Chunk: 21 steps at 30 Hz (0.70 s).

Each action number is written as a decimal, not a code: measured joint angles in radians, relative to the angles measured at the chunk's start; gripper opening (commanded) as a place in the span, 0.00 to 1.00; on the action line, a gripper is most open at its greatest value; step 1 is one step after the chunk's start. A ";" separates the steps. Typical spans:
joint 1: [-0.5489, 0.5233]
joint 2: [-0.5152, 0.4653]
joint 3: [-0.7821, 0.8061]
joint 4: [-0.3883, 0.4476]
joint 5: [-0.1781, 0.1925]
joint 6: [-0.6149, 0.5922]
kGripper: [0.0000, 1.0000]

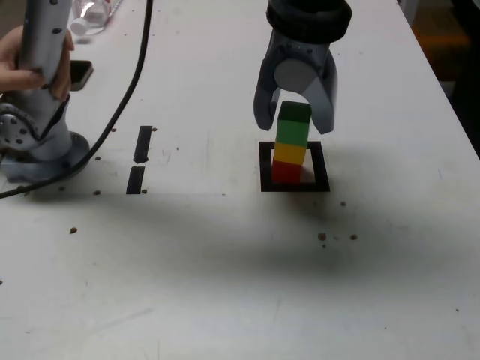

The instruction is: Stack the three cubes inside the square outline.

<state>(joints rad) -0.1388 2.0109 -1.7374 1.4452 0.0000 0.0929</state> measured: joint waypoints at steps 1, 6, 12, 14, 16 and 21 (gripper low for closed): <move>0.000 -0.001 0.003 0.001 0.002 0.001 0.68; 0.000 -0.004 0.008 0.001 0.005 0.002 0.70; 0.000 -0.039 0.006 0.001 0.038 0.003 0.72; 0.000 -0.068 0.004 0.001 0.068 0.003 0.72; 0.000 -0.101 0.005 0.001 0.096 0.003 0.72; 0.015 -0.162 0.046 0.005 0.119 0.003 0.72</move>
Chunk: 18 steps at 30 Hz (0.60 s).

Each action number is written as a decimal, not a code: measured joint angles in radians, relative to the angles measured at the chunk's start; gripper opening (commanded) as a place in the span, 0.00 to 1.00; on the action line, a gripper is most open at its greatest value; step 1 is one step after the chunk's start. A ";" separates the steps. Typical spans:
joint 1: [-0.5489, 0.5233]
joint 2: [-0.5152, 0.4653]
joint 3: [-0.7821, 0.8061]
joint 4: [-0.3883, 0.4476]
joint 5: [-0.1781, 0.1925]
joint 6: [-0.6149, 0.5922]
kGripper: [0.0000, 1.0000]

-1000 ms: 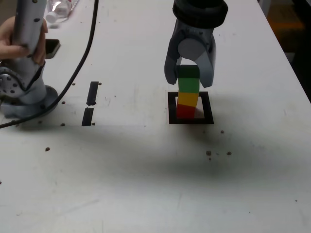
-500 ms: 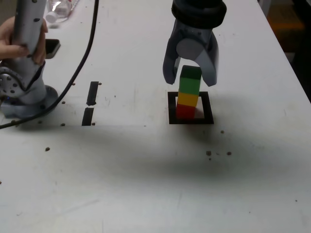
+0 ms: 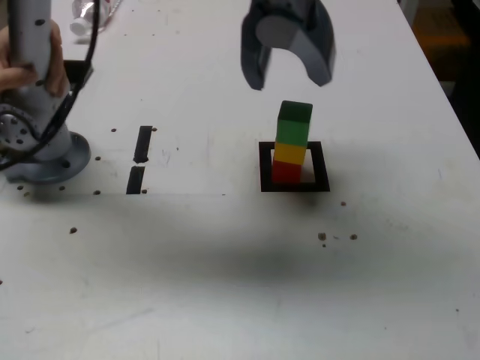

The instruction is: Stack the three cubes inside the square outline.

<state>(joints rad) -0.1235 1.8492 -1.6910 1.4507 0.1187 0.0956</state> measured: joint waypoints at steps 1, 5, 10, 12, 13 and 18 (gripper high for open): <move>0.006 -0.009 0.012 0.000 0.000 -0.001 0.73; 0.023 -0.040 0.070 -0.007 0.000 -0.008 0.73; 0.057 -0.092 0.166 -0.020 -0.005 -0.024 0.73; 0.067 -0.105 0.225 -0.043 -0.015 -0.029 0.73; 0.077 -0.108 0.253 -0.049 -0.020 -0.031 0.73; 0.096 -0.130 0.350 -0.092 -0.040 -0.044 0.73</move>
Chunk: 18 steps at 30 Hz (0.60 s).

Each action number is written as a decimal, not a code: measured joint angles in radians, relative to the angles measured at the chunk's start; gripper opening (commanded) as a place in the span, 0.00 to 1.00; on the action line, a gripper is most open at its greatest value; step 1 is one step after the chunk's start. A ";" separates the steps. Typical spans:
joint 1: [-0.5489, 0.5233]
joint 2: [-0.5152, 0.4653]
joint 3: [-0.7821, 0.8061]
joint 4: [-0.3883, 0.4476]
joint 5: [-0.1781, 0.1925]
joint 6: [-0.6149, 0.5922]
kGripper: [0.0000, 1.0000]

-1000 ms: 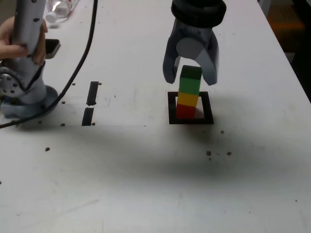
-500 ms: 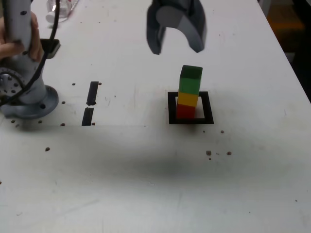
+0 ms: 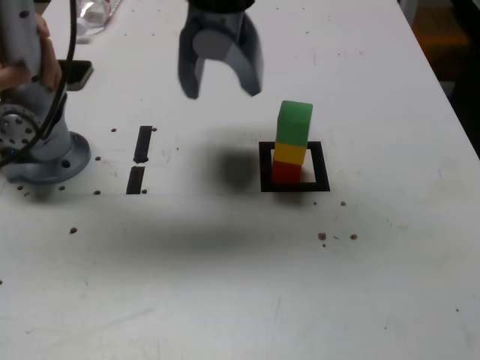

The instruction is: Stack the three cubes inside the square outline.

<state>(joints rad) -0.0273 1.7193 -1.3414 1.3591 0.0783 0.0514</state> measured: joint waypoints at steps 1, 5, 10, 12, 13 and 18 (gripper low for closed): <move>0.005 -0.005 0.030 -0.019 -0.008 -0.005 0.73; 0.013 -0.010 0.112 -0.070 -0.036 -0.013 0.73; 0.016 -0.016 0.212 -0.125 -0.056 -0.035 0.73; 0.016 -0.019 0.252 -0.145 -0.058 -0.038 0.73; 0.016 -0.024 0.282 -0.172 -0.058 -0.042 0.73; 0.016 -0.033 0.343 -0.235 -0.071 -0.045 0.73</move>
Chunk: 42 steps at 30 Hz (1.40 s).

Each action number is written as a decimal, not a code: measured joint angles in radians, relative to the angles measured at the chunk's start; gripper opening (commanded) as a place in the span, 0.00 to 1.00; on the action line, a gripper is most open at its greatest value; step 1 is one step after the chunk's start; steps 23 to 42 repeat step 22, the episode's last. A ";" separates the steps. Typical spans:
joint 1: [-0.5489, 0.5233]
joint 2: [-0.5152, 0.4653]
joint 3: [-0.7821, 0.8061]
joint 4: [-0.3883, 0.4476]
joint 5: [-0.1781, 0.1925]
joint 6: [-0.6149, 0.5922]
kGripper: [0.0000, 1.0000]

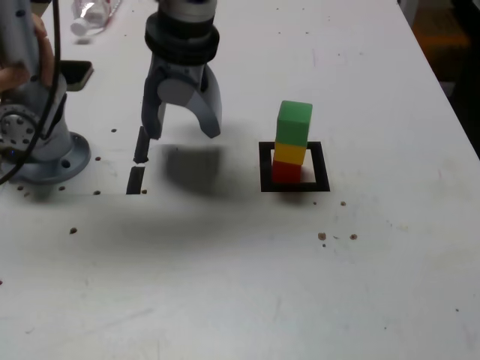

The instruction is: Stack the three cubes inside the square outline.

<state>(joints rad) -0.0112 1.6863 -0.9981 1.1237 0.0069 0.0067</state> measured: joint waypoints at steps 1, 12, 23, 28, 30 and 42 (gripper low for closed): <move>0.000 -0.001 0.018 -0.022 -0.004 0.000 0.73; 0.000 -0.032 0.100 -0.105 -0.002 0.000 0.74; 0.000 -0.053 0.137 -0.143 -0.011 -0.003 0.79; 0.000 -0.053 0.137 -0.143 -0.011 -0.003 0.79; 0.000 -0.053 0.137 -0.143 -0.011 -0.003 0.79; 0.000 -0.053 0.137 -0.143 -0.011 -0.003 0.79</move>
